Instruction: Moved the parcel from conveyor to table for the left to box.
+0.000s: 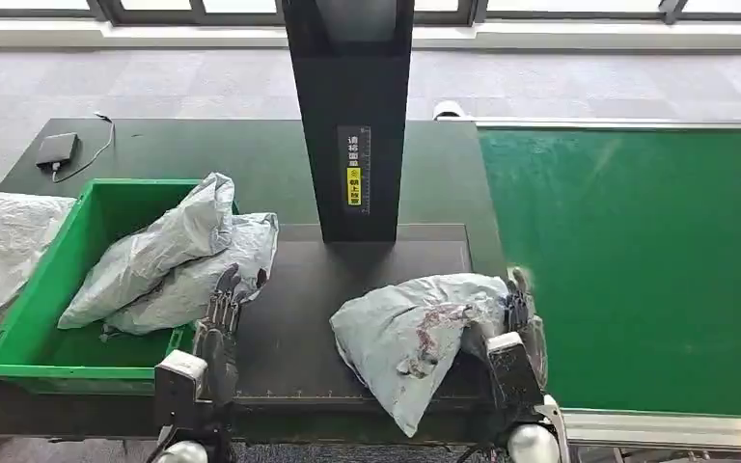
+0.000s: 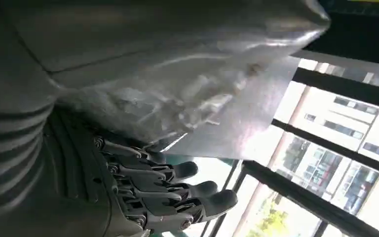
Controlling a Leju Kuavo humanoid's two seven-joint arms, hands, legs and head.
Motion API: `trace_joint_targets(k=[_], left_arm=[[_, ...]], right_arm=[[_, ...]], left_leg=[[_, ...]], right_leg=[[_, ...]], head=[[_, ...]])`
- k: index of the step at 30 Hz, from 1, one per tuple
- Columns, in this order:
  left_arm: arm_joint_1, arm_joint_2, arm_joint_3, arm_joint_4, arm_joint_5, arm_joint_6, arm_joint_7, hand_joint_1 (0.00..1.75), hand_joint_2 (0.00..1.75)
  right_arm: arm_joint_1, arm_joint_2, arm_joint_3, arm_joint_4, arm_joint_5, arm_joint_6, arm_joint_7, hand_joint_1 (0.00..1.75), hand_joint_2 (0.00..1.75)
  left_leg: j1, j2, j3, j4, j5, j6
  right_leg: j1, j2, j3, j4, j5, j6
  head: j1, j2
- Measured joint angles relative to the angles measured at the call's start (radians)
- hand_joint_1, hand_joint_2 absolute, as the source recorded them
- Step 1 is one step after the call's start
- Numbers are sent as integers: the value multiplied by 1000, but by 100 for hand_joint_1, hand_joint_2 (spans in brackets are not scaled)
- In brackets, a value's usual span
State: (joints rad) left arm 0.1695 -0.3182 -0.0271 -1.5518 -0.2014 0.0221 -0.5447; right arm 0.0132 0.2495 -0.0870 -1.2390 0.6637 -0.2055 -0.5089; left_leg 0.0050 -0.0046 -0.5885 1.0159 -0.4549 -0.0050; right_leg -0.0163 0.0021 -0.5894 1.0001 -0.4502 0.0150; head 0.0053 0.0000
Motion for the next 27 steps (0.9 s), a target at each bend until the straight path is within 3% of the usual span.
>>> trace_joint_targets(k=[6, 10, 11, 15, 16, 21, 27], left_arm=[[2, 0, -16, -42, -61, 176, -62, 0, 0], [6, 1, -45, -109, -80, 208, -69, 0, 0], [6, 3, -51, -119, -82, 208, -69, 0, 175], [6, 13, -95, -130, -187, 151, -68, 0, 175], [8, 16, -111, -129, -241, 132, -74, 0, 175], [14, 40, -231, -104, -576, 128, -27, 0, 175], [-12, 87, -318, -50, -659, 165, 34, 0, 175]], right_arm=[[-7, 12, -12, -7, -57, 95, -66, 0, 0], [-28, 13, -12, -2, -67, 99, -84, 0, 0], [-33, 13, -12, 1, -70, 97, -87, 0, 0], [-64, 13, -12, 37, -90, 81, -110, 0, 0], [-71, 13, -12, 47, -94, 79, -114, 0, 175], [-104, 10, -8, 98, -109, 78, -133, 0, 175], [-106, 10, -3, 94, -121, 82, -153, 0, 175]], left_leg=[[0, 0, 0, 0, 0, 0], [0, 0, 0, 0, 0, 0], [0, 0, 0, 0, 0, 0], [0, 0, 0, 0, 0, 0], [0, -1, 0, 0, 0, 0], [-1, 0, 0, 0, 0, 0], [0, -1, 0, 0, 0, 0]], right_leg=[[0, 0, 1, 0, 0, 0], [0, -1, 1, 0, 0, 0], [0, -1, 1, 0, 0, 0], [0, -1, 2, 0, 0, 0], [0, -1, 2, 0, 0, 0], [0, -1, 1, 0, 1, 1], [0, -1, 1, 0, 1, 1]], head=[[0, 0], [0, 0], [0, 0], [0, 0], [0, 0], [0, 0], [0, 0]])
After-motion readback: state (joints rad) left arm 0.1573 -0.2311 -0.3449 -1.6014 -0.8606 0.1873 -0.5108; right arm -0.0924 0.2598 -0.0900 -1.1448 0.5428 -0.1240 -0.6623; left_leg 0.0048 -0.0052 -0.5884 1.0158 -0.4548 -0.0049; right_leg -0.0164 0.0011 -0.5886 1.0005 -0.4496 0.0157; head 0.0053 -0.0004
